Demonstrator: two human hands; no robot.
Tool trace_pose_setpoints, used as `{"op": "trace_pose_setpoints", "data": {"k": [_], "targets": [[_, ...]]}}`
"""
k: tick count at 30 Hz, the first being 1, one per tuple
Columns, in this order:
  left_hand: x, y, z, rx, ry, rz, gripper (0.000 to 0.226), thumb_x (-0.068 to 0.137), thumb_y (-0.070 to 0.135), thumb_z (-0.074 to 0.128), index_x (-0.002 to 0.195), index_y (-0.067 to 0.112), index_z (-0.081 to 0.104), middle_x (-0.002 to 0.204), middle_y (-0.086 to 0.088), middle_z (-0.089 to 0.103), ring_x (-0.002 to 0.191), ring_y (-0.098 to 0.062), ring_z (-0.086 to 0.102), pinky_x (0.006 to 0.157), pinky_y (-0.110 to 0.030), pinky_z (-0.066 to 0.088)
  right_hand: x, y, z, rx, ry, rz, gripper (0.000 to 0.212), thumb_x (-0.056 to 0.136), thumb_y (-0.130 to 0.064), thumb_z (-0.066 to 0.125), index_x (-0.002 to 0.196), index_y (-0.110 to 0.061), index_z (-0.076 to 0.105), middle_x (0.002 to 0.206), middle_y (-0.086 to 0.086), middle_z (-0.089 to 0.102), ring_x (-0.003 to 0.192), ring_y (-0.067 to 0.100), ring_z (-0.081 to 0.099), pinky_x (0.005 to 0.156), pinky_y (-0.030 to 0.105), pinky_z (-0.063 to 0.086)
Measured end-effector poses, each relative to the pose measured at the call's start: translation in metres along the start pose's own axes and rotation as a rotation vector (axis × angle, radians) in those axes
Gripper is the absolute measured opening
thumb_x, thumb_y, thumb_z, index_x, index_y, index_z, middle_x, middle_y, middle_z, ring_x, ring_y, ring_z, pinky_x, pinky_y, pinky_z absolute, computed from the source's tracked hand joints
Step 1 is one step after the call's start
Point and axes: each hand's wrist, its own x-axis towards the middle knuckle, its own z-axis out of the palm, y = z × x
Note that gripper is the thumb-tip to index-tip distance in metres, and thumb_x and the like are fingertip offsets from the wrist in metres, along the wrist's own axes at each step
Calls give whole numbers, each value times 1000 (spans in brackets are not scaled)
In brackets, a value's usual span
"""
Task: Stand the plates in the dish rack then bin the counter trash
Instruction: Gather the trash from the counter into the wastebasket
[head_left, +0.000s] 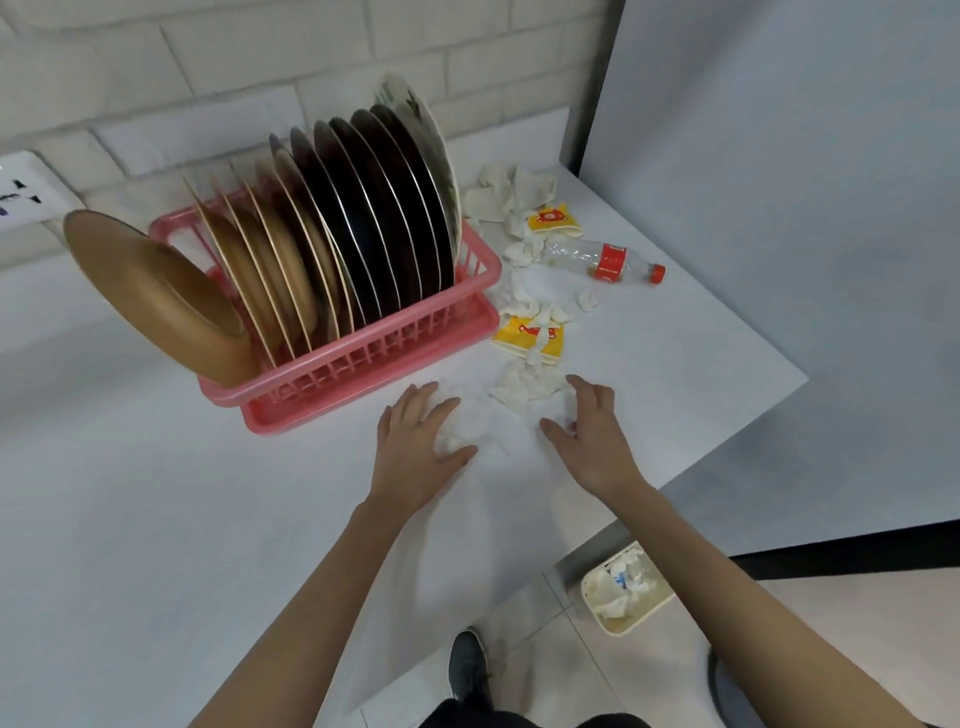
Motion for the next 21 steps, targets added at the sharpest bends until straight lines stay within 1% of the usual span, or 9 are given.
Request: {"op": "trace_pose_setpoints", "data": {"k": [2, 4, 5, 8, 10, 13, 16, 18, 21], "targets": [[-2, -5, 4, -50, 43, 43, 60, 83, 64, 44, 132, 33, 57, 151, 10, 39, 144, -15, 24, 120, -44, 12, 8, -8, 3, -114, -7, -28, 61, 95, -39, 58, 147, -23, 33, 144, 5, 27, 104, 30, 60, 89, 41, 52], [-4, -9, 8, -100, 117, 80, 46, 88, 52, 42, 124, 31, 63, 143, 10, 48, 137, -14, 35, 119, -44, 16, 12, -15, 8, -221, -27, -73, 58, 96, -41, 55, 147, -25, 35, 144, 4, 28, 113, 28, 55, 88, 41, 52], [-6, -10, 9, -118, 154, 95, 40, 91, 45, 43, 121, 30, 64, 138, 9, 52, 132, -14, 39, 118, -41, 19, 13, -18, 11, -277, -37, -95, 56, 96, -41, 53, 147, -25, 36, 145, 4, 29, 119, 27, 51, 89, 41, 52], [-8, -8, 10, -144, 226, 118, 39, 87, 24, 39, 115, 23, 66, 123, 4, 60, 116, -14, 45, 103, -29, 27, 13, -21, 19, -406, -49, -165, 44, 98, -40, 50, 137, -22, 50, 142, 4, 37, 124, 26, 42, 88, 39, 51], [-9, -6, 8, -175, 226, 115, 45, 81, 17, 34, 111, 21, 66, 119, 4, 61, 108, -15, 47, 92, -28, 30, 13, -21, 22, -414, -39, -182, 36, 98, -38, 51, 125, -16, 61, 135, 3, 45, 120, 25, 43, 86, 38, 52], [-9, -5, 3, -287, 222, 80, 43, 81, 17, 31, 107, 18, 65, 115, 5, 59, 102, -15, 50, 85, -31, 37, 10, -19, 24, -335, 24, -244, 28, 97, -30, 55, 115, -12, 67, 124, 2, 52, 112, 25, 50, 81, 37, 53], [-10, -5, -3, -466, 263, 13, 34, 85, 17, 34, 94, 12, 66, 102, 5, 56, 93, -14, 54, 81, -32, 46, 6, -24, 28, -315, 66, -414, 20, 90, -17, 65, 108, -10, 68, 121, 6, 53, 101, 27, 57, 75, 39, 55], [-10, -3, -6, -541, 262, -31, 30, 85, 20, 36, 87, 12, 65, 95, 7, 53, 86, -12, 54, 76, -29, 46, 9, -31, 31, -347, 75, -460, 29, 87, -17, 67, 115, -12, 65, 129, 9, 50, 101, 30, 58, 75, 39, 56], [-11, -1, -9, -555, 246, -62, 21, 87, 34, 47, 80, 19, 59, 89, 9, 50, 82, -9, 53, 70, -26, 44, 23, -44, 39, -444, 32, -415, 48, 91, -23, 62, 137, -13, 51, 144, 12, 43, 116, 33, 53, 86, 43, 53]]}}
